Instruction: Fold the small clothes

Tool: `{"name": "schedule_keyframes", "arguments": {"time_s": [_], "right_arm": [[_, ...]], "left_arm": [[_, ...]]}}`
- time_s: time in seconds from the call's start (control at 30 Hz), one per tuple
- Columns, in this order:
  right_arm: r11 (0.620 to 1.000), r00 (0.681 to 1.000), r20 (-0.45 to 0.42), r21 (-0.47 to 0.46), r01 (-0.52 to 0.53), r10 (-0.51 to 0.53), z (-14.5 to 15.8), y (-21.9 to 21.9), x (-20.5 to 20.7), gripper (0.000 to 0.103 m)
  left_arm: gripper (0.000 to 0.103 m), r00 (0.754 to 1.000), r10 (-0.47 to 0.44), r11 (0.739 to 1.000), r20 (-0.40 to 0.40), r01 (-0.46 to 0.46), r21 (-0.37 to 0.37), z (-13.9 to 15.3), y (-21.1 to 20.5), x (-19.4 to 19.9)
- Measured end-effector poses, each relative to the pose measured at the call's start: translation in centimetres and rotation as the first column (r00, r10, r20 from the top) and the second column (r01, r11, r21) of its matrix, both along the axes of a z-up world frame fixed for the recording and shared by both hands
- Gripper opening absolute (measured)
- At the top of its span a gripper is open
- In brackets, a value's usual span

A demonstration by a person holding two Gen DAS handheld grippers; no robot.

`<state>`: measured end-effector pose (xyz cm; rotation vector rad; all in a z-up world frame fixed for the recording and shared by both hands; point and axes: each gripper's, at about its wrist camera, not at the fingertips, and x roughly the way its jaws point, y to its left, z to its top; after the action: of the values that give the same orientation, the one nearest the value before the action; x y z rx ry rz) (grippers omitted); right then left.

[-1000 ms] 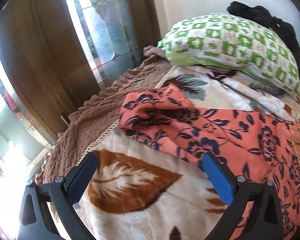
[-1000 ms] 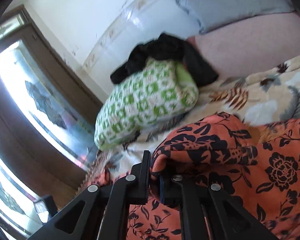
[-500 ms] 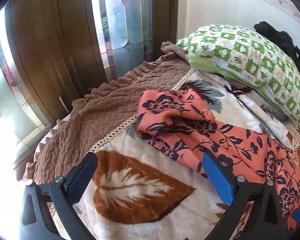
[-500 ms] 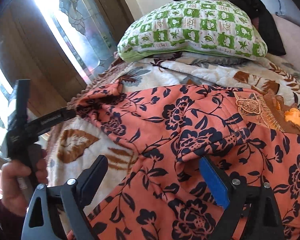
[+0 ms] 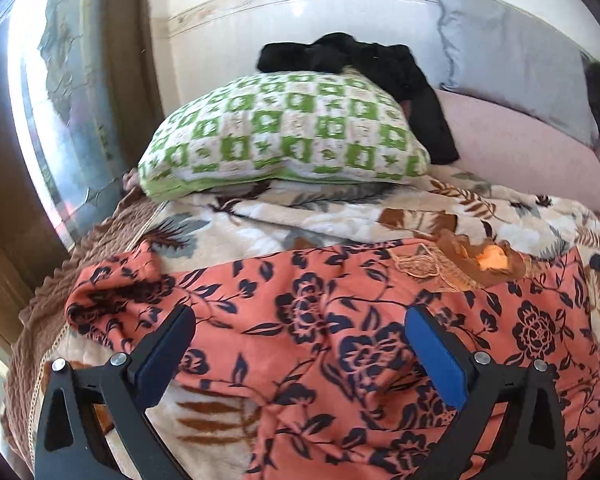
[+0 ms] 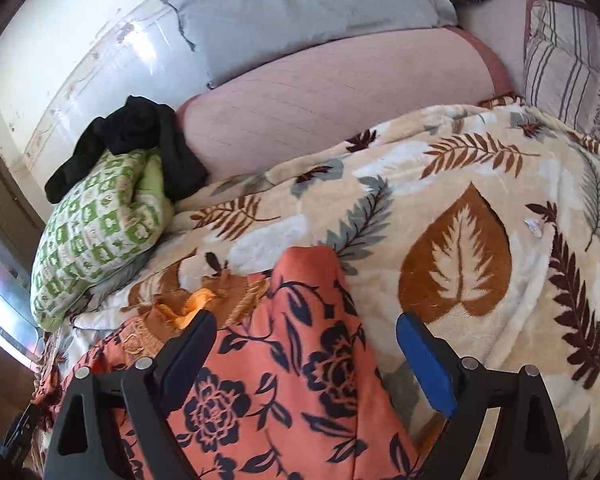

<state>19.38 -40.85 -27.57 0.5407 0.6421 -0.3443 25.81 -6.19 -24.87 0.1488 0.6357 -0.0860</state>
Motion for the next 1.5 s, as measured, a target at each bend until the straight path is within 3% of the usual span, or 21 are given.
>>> {"name": "schedule_keyframes", "arguments": {"time_s": [0.1,0.17,0.2,0.23,0.3,0.47,0.53,0.63,0.7,0.8,0.87,0.9,0.93,0.97,1.0,1.13,1.27,1.3,1.37,1.43,1.5], "right_arm": [[0.998,0.998,-0.026,0.007,-0.057,0.057,-1.3,-0.2,2.3,0.092],[0.995,0.992,-0.089,-0.02,-0.093,0.091,-2.6,0.6,4.0,0.056],[0.993,0.984,-0.141,-0.036,-0.11,0.104,-3.5,0.7,4.9,0.02],[0.993,0.978,-0.181,-0.04,-0.108,0.099,-4.5,0.7,5.4,0.015],[0.997,0.984,-0.162,-0.012,-0.083,0.08,-5.3,-0.3,5.0,0.01],[0.993,0.989,-0.103,-0.056,0.102,-0.107,-3.3,-4.2,2.3,0.008],[0.987,0.98,-0.125,0.03,0.159,-0.154,-4.2,-6.6,1.5,0.011],[0.976,0.982,-0.147,0.164,0.145,-0.121,-5.3,-7.4,1.6,0.014],[0.986,0.978,-0.179,0.105,0.13,-0.11,-4.2,-6.4,1.9,0.014],[0.984,0.98,-0.096,-0.054,0.171,-0.175,-0.7,-5.0,0.8,0.014],[0.967,0.98,-0.006,-0.159,0.198,-0.201,1.7,-3.4,-0.4,0.022],[0.959,0.979,0.029,-0.197,0.205,-0.203,2.6,-2.5,-0.7,0.035],[0.955,0.979,0.061,-0.218,0.202,-0.193,3.4,-1.5,-0.9,0.06],[0.961,0.983,0.096,-0.214,0.172,-0.155,3.9,-0.2,-0.9,0.073],[0.976,0.989,0.125,-0.195,0.1,-0.076,4.0,1.5,-0.7,0.078],[0.956,0.973,-0.04,-0.181,-0.231,0.227,1.9,10.2,3.8,0.066],[0.935,0.907,-0.276,-0.068,-0.348,0.318,-3.1,16.3,8.7,0.05],[0.936,0.903,-0.283,-0.047,-0.348,0.322,-3.5,17.5,9.2,0.048],[0.92,0.915,-0.136,-0.055,-0.389,0.379,-1.4,20.2,8.6,0.048],[0.87,0.871,0.031,-0.073,-0.488,0.491,1.9,23.0,7.5,0.048],[0.845,0.842,0.095,-0.137,-0.517,0.531,4.2,24.8,6.6,0.05]], "left_arm": [[0.103,1.0,-0.004,0.996,-0.003,0.005,0.088,-1.5,-2.9,0.2],[0.103,0.999,0.013,0.991,-0.033,-0.009,0.132,-2.6,-3.6,0.7],[0.103,0.999,0.035,0.987,-0.039,-0.028,0.161,-3.1,-3.6,1.0],[0.103,0.998,0.059,0.982,-0.036,-0.052,0.184,-3.5,-3.3,1.2],[0.103,0.992,0.121,0.973,-0.038,-0.111,0.202,-3.7,-1.9,2.0],[0.103,0.943,0.326,0.937,-0.067,-0.312,0.157,-3.3,3.6,3.8],[0.103,0.932,0.351,0.933,-0.094,-0.338,0.125,-3.2,5.0,4.1],[0.103,0.936,0.337,0.941,-0.101,-0.331,0.076,-2.7,5.6,3.6],[0.103,0.943,0.321,0.945,-0.087,-0.314,0.086,-2.4,5.2,3.4],[0.103,0.943,0.323,0.944,-0.078,-0.315,0.099,-1.9,5.4,3.4],[0.103,0.933,0.351,0.934,-0.08,-0.342,0.104,-1.7,6.5,3.7],[0.103,0.923,0.376,0.924,-0.084,-0.366,0.109,-1.5,7.3,3.8],[0.103,0.91,0.404,0.913,-0.091,-0.393,0.112,-1.5,8.4,3.9],[0.103,0.897,0.431,0.901,-0.1,-0.42,0.111,-1.4,9.6,3.9],[0.103,0.883,0.457,0.888,-0.107,-0.447,0.105,-1.4,10.9,3.9],[0.103,0.818,0.559,0.829,-0.137,-0.553,0.08,-1.3,16.7,3.5],[0.103,0.732,0.654,0.752,-0.189,-0.657,0.056,-1.8,22.8,3.2],[0.103,0.709,0.676,0.729,-0.201,-0.683,0.043,-1.8,24.2,3.1],[0.103,0.666,0.715,0.684,-0.214,-0.73,0.014,-1.7,26.7,2.6],[0.103,0.631,0.744,0.643,-0.22,-0.765,-0.021,-1.5,28.6,2.1],[0.103,0.609,0.758,0.615,-0.232,-0.787,-0.055,-1.2,29.9,1.6]]}}
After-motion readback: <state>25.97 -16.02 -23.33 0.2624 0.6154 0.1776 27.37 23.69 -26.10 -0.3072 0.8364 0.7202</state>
